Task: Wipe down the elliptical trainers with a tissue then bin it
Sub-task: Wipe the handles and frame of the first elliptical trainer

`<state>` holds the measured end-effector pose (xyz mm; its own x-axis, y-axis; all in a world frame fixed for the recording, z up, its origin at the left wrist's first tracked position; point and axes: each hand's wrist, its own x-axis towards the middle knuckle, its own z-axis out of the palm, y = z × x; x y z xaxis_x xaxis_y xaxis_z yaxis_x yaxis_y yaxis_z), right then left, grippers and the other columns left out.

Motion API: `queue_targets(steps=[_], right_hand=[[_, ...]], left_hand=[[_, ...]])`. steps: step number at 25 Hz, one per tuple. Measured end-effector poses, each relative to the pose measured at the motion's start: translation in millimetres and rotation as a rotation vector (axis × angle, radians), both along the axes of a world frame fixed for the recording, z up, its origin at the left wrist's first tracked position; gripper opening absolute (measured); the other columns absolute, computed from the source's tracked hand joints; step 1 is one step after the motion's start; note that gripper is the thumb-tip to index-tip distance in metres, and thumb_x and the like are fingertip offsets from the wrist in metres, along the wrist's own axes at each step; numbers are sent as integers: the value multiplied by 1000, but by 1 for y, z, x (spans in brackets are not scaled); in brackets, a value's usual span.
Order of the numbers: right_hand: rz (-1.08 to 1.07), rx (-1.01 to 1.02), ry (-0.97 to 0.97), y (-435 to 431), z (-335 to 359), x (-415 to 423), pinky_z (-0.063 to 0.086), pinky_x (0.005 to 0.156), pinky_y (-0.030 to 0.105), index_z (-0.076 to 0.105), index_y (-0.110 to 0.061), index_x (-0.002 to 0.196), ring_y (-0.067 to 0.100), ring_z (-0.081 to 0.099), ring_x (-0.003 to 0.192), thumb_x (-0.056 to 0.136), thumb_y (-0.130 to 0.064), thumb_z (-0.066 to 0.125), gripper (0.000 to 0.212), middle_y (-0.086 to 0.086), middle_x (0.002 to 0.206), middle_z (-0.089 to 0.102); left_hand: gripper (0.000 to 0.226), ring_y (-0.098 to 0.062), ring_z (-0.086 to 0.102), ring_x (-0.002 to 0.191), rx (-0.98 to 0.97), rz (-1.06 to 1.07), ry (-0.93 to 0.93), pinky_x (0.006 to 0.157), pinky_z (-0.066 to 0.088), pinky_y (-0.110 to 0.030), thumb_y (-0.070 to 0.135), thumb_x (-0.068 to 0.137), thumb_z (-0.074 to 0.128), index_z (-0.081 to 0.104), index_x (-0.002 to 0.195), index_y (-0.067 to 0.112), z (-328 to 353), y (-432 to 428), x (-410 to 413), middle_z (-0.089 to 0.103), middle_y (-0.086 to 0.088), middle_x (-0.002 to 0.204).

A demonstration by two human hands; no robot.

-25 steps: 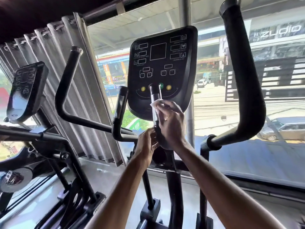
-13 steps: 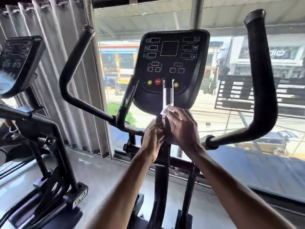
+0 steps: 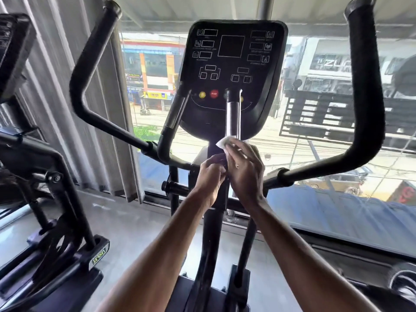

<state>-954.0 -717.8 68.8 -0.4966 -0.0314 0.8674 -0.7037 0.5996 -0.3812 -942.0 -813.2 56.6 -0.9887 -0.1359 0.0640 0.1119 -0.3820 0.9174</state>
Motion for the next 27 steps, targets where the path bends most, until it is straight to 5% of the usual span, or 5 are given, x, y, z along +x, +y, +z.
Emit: queue_targets(steps=[5,14,18,22,27], right_hand=[[-2,307,44,6,-3,-5,43,107,33,69,-8,118,15,52,122,95,0,60,26,8,125,65],[-165,-284,-276,12,-15,-2,42,67,25,75,-16,72,14,68,69,98,-35,64,34,-1,76,75],[-109,-354,-231,6,-26,7,47,74,10,81,-11,94,1,66,78,91,-21,75,12,-2,108,77],[-42,-354,-124,7,-29,1,54,77,20,79,-10,93,0,65,78,92,-25,75,15,-3,92,76],[19,-398,-209,11,-31,8,54,74,21,79,-16,107,4,68,77,92,-20,73,17,-10,91,75]], left_hand=[[35,-13,50,65,75,-46,18,67,45,-24,-14,76,38,67,84,4,2,-3,6,53,-6,68],[24,-20,68,94,-181,17,-47,91,54,-34,6,103,47,70,110,9,45,-20,-17,74,-5,104],[9,-13,69,78,-291,14,2,78,59,-29,12,102,59,68,105,13,81,-20,-22,70,-1,95],[21,-6,68,62,-437,68,2,56,55,-21,26,101,65,71,108,7,93,-17,-32,69,0,82],[23,-16,72,79,-543,142,4,72,63,-33,36,93,71,73,104,16,90,-12,-41,72,2,84]])
